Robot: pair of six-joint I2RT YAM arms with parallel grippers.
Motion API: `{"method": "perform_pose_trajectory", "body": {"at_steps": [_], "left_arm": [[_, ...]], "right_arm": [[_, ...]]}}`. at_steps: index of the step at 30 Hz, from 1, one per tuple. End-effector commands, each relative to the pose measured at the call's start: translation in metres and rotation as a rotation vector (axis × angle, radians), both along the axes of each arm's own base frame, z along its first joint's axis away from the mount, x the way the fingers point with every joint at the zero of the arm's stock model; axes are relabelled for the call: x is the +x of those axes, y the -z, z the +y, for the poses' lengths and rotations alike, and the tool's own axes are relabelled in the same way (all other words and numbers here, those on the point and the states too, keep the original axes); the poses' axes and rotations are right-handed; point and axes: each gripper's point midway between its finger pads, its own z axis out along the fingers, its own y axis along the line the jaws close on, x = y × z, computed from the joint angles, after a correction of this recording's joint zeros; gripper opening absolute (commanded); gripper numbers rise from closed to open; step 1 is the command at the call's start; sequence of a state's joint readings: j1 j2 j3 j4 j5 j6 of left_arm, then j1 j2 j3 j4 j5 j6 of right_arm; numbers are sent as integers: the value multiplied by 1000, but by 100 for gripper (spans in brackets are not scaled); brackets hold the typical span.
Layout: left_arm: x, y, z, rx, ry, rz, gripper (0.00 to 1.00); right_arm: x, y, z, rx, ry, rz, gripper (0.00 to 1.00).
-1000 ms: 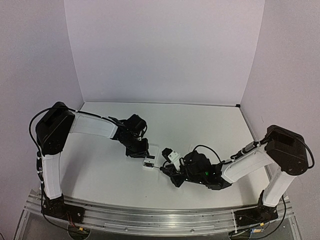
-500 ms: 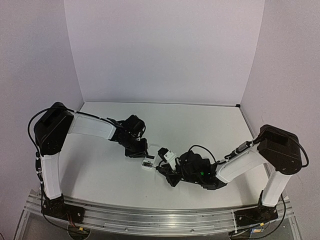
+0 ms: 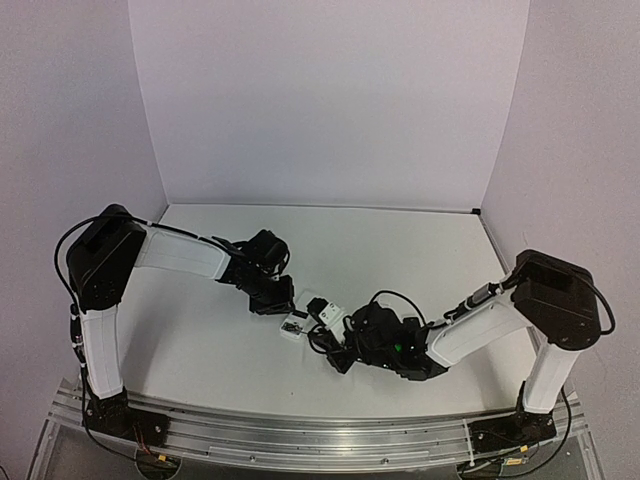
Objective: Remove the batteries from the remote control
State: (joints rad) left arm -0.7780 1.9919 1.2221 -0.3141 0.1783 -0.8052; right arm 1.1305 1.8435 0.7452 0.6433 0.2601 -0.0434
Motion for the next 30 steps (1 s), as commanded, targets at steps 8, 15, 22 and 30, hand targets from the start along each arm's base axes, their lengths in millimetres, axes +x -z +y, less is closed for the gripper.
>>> {"method": "perform_pose_trajectory", "body": {"at_steps": [8,15,22,30], "left_arm": [[-103,92,67,312,50,388,8],[-101,90,66,308,49,379,7],[-98,85,63,294,47,367,7],[-80,55,39,186,42,294,21]], "right_arm": [[-6,-97,50,162,-70,-257,0],[-8,-89,42,143,-45,-235,0],[-9,-80,18,106,13,-191,0],[-17,-63,-30,48,135,-47,0]]}}
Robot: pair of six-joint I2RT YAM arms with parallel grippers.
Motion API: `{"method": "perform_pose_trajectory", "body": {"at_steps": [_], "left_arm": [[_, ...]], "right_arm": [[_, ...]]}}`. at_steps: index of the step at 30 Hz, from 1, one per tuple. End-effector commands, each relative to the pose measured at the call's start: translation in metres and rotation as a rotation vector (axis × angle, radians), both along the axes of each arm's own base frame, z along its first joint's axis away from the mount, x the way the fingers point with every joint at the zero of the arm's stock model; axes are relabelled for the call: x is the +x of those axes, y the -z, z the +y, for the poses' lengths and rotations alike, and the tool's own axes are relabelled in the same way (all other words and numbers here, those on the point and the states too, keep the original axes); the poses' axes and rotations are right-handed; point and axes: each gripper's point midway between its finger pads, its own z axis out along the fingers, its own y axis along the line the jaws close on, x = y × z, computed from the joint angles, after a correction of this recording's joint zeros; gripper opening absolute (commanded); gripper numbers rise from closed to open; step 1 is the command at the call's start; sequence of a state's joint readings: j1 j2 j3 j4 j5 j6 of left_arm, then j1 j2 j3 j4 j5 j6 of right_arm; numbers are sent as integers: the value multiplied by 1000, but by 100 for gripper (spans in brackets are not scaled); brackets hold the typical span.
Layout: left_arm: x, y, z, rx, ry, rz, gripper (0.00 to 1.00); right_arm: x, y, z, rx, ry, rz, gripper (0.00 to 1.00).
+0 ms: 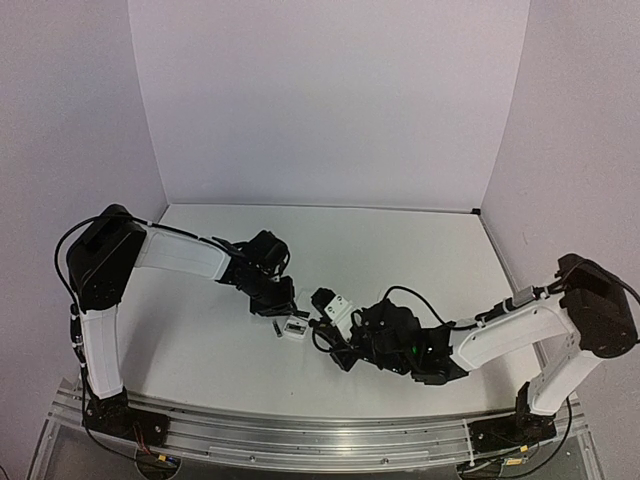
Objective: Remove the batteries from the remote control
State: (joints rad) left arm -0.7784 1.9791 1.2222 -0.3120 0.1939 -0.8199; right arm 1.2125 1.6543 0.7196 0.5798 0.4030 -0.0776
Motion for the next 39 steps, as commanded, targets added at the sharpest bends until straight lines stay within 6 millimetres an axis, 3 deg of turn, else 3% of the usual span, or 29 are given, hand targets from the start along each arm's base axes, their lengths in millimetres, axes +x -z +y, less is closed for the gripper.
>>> {"method": "perform_pose_trajectory", "body": {"at_steps": [1,7,14,18,25,35,39], "left_arm": [[-77,57,38,191,51,278,24],[-71,32,15,77,82,244,43],[-89,24,10,29,133,259,63],[-99,14,-1,-28,179,252,66],[-90,4,-25,-95,229,183,68],[-70,9,-53,-110,324,102,68],[-73,-15,-59,-152,377,54,68]], "right_arm": [[0,-2,-30,9,118,90,0],[-3,6,-49,-20,184,157,0],[-2,0,-56,-17,203,148,0],[-1,-5,-59,-3,217,149,0],[0,-6,-72,12,262,150,0],[-1,-14,-117,10,378,145,0],[1,-19,-125,-6,400,118,0]]}}
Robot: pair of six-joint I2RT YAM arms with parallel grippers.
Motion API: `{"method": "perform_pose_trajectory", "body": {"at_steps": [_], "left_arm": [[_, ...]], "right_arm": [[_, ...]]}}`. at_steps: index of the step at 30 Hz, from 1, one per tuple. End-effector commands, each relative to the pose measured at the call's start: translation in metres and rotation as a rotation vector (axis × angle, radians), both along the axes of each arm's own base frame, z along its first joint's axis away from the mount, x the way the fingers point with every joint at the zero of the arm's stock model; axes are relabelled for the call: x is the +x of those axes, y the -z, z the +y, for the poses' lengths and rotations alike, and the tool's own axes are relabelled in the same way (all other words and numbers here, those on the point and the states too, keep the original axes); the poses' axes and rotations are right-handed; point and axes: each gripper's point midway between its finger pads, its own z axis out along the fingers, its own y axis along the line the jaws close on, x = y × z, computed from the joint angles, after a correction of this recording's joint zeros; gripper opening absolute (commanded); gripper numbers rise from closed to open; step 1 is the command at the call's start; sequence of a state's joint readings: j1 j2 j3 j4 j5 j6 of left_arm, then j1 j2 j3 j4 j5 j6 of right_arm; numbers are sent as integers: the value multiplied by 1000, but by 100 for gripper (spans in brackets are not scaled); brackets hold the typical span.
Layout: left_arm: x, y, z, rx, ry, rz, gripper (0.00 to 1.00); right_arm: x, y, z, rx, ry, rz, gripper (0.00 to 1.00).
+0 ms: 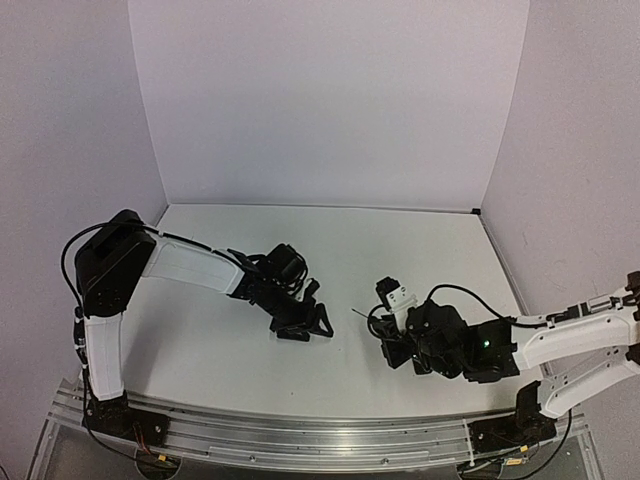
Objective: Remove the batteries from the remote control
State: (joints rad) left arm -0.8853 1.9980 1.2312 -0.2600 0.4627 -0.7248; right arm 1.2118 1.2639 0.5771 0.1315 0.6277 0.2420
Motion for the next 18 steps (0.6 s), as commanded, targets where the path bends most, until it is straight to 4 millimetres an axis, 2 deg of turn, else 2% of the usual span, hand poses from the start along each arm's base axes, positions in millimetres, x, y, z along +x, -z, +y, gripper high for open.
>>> {"method": "perform_pose_trajectory", "body": {"at_steps": [1,7,10,13,18], "left_arm": [[-3,-10,4,12,60,-61,68],[11,-46,39,105,-14,-203,69],[23,-53,50,103,-55,-227,69],[38,-50,56,99,-87,-231,69],[57,-27,60,136,-91,-207,69]], "right_arm": [[5,-11,-15,-8,62,-37,0],[6,-16,-14,-27,55,-52,0],[6,-16,-13,-32,54,-51,0],[7,-17,-13,-28,58,-52,0],[7,-21,-19,-27,73,-62,0]]}}
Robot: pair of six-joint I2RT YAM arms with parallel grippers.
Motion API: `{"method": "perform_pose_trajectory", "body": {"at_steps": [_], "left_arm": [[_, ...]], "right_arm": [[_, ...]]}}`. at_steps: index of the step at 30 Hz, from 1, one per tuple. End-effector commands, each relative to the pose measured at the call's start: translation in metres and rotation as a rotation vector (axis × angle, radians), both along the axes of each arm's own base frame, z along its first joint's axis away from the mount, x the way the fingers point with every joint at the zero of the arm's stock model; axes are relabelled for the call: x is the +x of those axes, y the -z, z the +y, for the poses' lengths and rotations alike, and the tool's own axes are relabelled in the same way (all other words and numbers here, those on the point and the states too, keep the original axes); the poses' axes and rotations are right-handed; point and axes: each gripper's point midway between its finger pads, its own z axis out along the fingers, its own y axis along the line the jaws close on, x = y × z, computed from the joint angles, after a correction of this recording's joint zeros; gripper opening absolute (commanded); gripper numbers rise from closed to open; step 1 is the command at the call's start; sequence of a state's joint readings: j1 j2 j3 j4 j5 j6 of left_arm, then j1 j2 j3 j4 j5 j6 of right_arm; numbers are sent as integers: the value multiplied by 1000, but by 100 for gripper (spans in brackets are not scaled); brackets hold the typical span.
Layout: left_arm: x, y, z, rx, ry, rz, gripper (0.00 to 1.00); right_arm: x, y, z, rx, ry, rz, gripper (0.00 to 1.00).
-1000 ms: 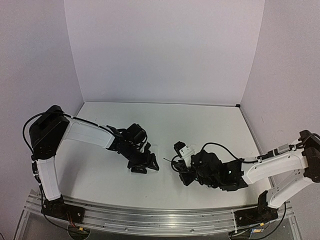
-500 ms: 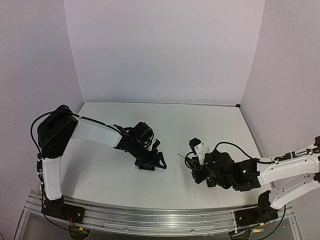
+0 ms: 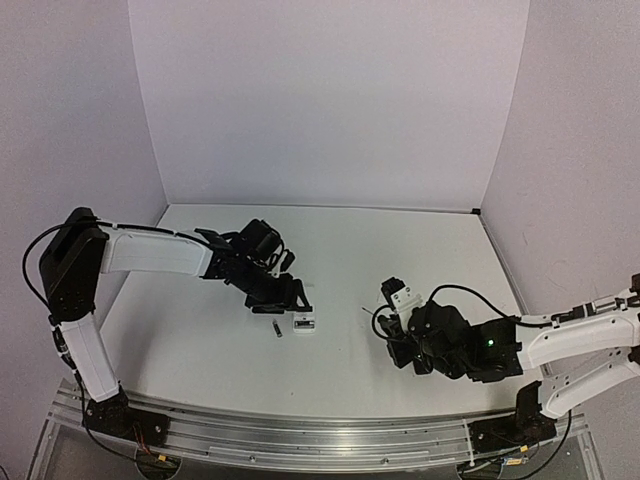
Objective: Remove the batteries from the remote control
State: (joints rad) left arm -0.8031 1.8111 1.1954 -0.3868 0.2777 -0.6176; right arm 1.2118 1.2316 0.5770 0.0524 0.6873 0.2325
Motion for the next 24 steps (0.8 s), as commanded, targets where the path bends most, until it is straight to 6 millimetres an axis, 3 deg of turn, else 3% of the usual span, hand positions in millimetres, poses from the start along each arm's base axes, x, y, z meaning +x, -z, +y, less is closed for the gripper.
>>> {"method": "perform_pose_trajectory", "body": {"at_steps": [1,11,20,24], "left_arm": [[17,19,3,36,9,3,69],[4,35,-31,-68,103,74,68],[-21,38,-51,-108,170,120,67],[-15,39,-60,-130,165,106,67]], "right_arm": [[5,-22,-4,36,34,-45,0],[5,-21,-13,32,62,-52,0],[5,-22,-18,40,79,-56,0],[5,-20,-21,52,96,-51,0]]}}
